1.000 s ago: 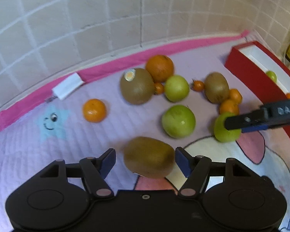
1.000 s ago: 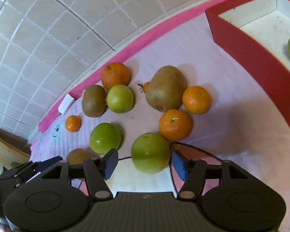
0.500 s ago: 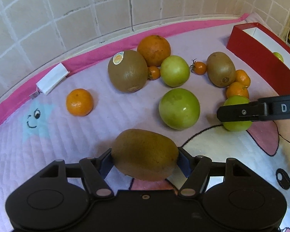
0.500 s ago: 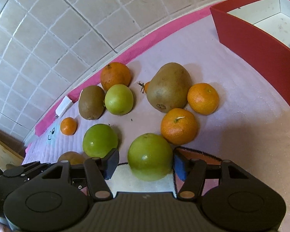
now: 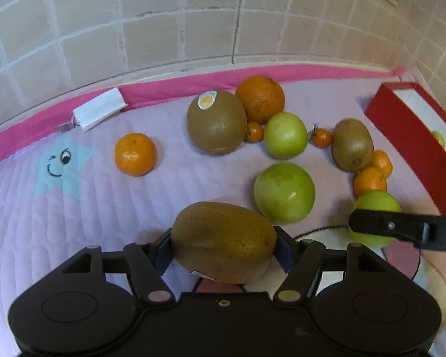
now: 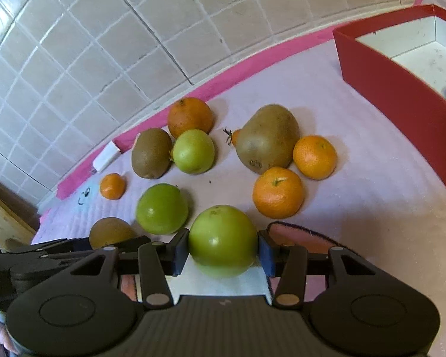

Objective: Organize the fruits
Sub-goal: 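Carry kiwi and green apple into the red box and release both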

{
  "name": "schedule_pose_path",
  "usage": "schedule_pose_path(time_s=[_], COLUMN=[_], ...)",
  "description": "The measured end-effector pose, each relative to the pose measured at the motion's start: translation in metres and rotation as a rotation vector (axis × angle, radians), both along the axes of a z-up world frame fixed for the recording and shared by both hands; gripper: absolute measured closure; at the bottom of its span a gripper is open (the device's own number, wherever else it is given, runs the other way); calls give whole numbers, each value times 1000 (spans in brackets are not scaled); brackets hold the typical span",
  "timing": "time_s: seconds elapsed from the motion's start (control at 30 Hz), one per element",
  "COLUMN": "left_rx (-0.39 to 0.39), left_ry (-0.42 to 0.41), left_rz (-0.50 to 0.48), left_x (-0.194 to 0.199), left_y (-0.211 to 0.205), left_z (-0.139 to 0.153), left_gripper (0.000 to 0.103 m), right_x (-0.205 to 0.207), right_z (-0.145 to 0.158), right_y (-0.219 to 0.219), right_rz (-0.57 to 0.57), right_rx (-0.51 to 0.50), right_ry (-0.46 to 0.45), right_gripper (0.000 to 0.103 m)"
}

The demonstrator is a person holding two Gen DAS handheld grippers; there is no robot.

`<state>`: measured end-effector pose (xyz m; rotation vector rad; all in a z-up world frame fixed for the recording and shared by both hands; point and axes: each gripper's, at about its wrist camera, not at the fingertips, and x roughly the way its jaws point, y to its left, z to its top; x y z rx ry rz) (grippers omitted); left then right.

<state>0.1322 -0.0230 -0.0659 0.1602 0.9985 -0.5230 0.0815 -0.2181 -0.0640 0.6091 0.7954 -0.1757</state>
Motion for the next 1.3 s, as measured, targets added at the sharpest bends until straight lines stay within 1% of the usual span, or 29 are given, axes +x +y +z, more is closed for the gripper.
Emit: schedule_pose_path(time_s=[0.1,0.23,0.33,0.43,0.53,0.63,0.77,0.9,1.0,1.13,1.3], left_rx=[-1,-38,-48,-71,-92,-101,-124,-137,-144,-111,-68], left_ry=[-22,-25,-38,-59,-82,-119,-129,-118,-105,-84,-51], left_rz=[12,28,42,29,-3,-59,-147,-247,-319,-433,-532], left_x=[2,9,15,20,22,20,13,0,-11,-34,-57], left_y=[-3,-8,-16,-30,-54,-88,-138,-190,-223,-268,-309], left_z=[9,26,41,59,75,88,98,98,95,81,58], left_gripper=[23,23,23,23,23,23,23,23,23,23,23], right_x=[-4,-8,-15,-22,-33,-46,-67,-82,-95,-104,-115], right_z=[9,27,43,60,75,85,92,91,82,62,40], right_y=[-7,-21,-38,-60,-88,-121,-165,-198,-225,-252,-271], right_rz=[-1,-12,-33,-67,-115,-178,-252,-311,-352,-399,-441], right_rx=[11,13,17,6,-8,-15,-13,-23,-7,26,71], right_ry=[-21,-64,-102,-132,-157,-172,-183,-177,-163,-126,-93], right_gripper=[53,53,53,53,53,53,53,53,53,53,53])
